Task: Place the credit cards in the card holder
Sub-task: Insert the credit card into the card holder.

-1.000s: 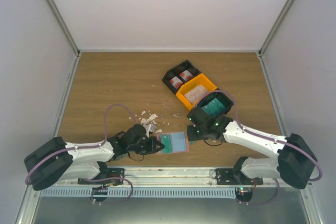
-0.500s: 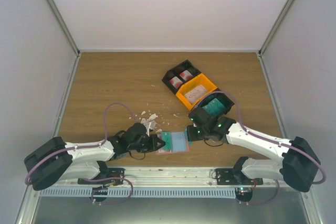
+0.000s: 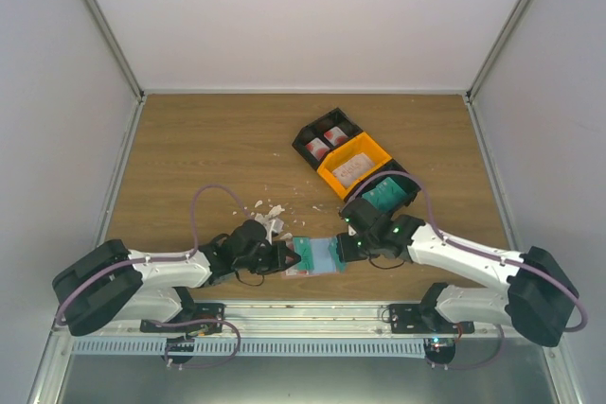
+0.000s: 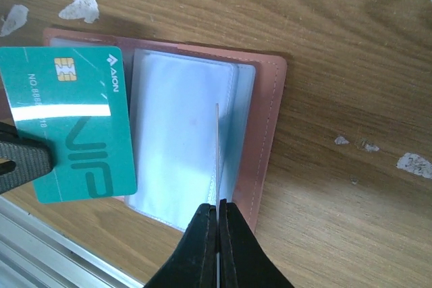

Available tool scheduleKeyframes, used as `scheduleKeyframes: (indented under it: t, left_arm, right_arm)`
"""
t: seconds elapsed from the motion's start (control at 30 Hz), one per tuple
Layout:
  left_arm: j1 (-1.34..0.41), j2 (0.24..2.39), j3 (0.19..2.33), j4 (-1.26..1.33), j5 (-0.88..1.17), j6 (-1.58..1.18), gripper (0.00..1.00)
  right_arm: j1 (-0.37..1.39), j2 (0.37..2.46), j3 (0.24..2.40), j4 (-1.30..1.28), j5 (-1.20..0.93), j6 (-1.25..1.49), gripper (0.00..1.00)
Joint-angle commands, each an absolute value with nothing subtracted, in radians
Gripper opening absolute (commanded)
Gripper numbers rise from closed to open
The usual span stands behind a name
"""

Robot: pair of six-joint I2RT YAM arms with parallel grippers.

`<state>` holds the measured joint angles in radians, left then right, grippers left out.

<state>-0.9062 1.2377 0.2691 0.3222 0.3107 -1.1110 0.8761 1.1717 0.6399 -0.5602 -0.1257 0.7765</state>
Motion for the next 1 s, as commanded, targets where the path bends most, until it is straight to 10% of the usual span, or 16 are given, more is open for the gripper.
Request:
scheduleKeyframes:
  t: [0.0,0.97]
  left_arm:
    - [-0.893,1.223,0.248,0.364,0.307,-1.113,0.00]
    - [-0.850,1.269,0.219,0.421,0.401,-1.136,0.00]
  right_arm:
    - [0.889,1.203,0.627,-0.565,-0.133,0.782,0.01]
    - [0.888,1.249,0.643,-0.627,-0.065,0.795,0.01]
